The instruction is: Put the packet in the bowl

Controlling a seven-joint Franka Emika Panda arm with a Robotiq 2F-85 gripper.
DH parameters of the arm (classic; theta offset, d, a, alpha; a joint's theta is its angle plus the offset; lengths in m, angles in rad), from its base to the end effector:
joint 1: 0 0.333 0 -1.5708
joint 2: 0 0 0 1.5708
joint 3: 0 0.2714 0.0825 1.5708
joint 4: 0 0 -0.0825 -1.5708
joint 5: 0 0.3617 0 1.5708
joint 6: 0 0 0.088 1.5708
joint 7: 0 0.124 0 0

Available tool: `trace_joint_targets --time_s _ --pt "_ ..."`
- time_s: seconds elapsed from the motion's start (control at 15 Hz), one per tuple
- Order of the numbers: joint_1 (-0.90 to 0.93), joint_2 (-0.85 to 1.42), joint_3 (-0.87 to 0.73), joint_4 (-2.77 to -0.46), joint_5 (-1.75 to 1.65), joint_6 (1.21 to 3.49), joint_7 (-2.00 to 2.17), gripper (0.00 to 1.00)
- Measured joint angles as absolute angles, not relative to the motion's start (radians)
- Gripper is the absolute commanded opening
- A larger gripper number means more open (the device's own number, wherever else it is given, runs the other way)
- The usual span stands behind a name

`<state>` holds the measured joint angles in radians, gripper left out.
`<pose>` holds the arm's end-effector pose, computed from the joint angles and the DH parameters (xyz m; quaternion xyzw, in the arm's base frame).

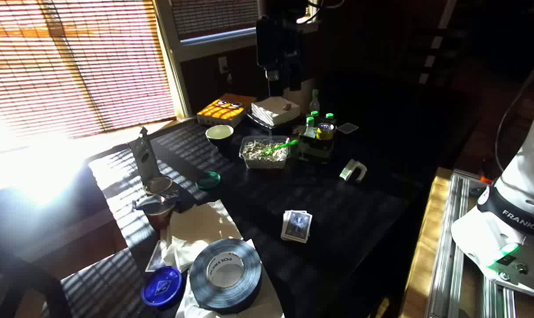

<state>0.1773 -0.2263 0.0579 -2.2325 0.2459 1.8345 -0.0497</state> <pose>0.4311 0.1278 0.4032 -0.9856 -0.0976 0.0946 0.1005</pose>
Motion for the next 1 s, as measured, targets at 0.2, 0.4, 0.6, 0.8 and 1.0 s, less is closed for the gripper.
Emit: trace_joint_targets --time_s 0.2,0.4,0.6,0.8,1.0 --pt "0.177 -0.226 0.058 -2.233 0.246 1.835 -0.050 1.00" --pt "0.177 -0.226 0.058 -2.233 0.246 1.835 -0.050 1.00" --pt "0.177 -0.226 0.058 -2.233 0.246 1.835 -0.050 1.00" --pt "0.176 -0.226 0.059 -2.233 0.246 1.835 -0.049 1.00" --pt "0.173 -0.197 0.073 -2.233 0.321 1.888 0.026 1.00"
